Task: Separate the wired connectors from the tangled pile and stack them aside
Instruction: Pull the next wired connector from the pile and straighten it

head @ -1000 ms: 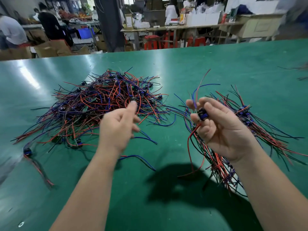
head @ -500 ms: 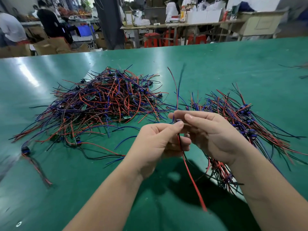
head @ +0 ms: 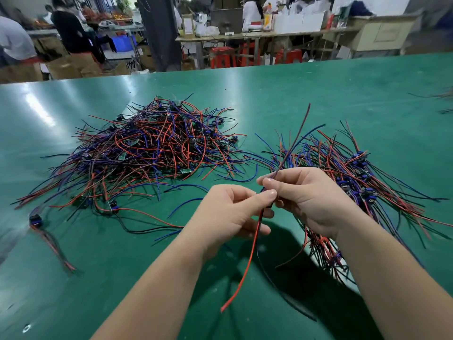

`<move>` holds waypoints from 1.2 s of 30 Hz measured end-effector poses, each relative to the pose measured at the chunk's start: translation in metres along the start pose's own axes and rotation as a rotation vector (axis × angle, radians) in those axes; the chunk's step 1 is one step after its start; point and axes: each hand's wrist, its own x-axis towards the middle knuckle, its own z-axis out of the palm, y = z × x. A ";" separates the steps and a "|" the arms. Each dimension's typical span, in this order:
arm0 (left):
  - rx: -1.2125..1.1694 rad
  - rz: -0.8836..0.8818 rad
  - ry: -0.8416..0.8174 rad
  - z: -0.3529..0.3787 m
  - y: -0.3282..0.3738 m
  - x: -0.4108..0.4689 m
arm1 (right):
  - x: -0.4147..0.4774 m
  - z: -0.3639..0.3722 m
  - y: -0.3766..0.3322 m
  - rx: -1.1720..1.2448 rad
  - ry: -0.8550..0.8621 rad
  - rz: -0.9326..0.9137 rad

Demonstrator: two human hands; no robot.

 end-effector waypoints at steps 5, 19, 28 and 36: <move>-0.011 0.015 -0.059 0.007 -0.005 -0.001 | 0.002 -0.002 -0.001 0.007 0.067 -0.027; 0.074 -0.041 -0.659 0.003 -0.003 -0.017 | 0.019 -0.054 -0.019 0.551 0.459 -0.003; -0.730 0.074 -0.190 -0.011 0.012 -0.004 | 0.007 -0.014 0.003 -0.013 -0.042 0.011; -0.747 0.042 0.026 0.007 -0.001 0.006 | 0.001 0.014 0.007 0.293 -0.075 -0.219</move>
